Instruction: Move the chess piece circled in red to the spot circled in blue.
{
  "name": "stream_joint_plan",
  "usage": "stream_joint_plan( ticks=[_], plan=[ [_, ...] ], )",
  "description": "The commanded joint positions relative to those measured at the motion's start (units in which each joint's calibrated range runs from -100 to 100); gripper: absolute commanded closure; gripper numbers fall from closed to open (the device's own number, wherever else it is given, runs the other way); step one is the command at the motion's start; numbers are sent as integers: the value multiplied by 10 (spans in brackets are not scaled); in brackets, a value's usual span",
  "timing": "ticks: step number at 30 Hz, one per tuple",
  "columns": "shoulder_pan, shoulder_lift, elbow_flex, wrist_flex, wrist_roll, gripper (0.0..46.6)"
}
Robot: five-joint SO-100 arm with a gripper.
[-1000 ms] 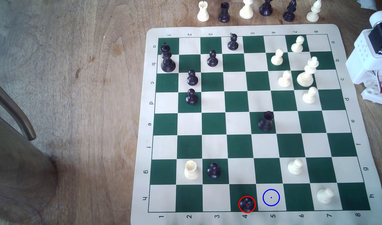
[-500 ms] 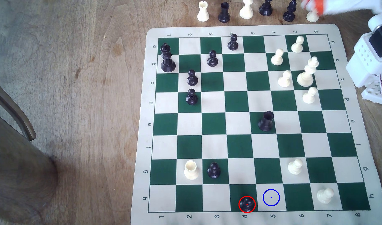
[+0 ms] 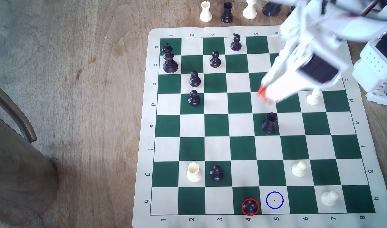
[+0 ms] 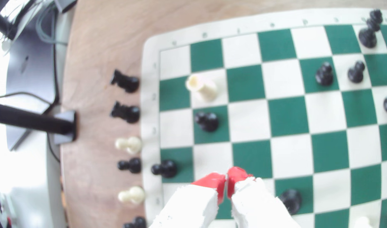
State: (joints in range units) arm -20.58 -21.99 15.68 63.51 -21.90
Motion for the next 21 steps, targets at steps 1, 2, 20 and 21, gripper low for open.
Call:
stream_joint_plan(
  ticks=[1,2,20,21],
  plan=[
    [-25,76,-100,7,-22,464],
    [-32,88,-110,8,-24,464],
    [-121,202,-188,-27,-40,341],
    [-118,206,-188,-30,-38,335]
  ],
)
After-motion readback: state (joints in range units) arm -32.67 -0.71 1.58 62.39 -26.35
